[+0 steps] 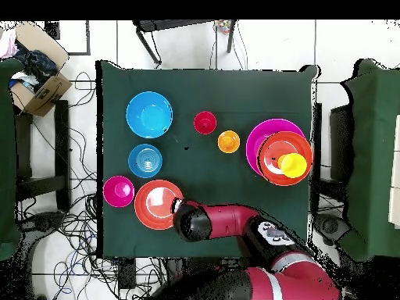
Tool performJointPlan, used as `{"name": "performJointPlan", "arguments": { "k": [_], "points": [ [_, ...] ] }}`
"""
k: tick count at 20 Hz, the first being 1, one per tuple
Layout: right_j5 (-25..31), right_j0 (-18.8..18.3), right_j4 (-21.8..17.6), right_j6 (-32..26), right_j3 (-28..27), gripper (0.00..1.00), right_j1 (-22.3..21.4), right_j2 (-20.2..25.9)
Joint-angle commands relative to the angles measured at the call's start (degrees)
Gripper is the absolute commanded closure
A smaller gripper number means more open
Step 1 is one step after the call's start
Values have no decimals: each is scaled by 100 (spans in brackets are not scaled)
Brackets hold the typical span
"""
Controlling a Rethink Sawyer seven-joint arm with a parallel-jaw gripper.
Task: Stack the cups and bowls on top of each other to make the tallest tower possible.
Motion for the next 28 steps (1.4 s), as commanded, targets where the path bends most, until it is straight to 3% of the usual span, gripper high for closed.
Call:
{"name": "performJointPlan", "arguments": {
  "k": [1,12,28],
  "points": [
    [-272,127,-14,529,-195,0,195,204],
    [-368,225,-63,553,-284,0,255,-28],
    [-688,178,-56,628,-128,0,420,66]
  ]
}}
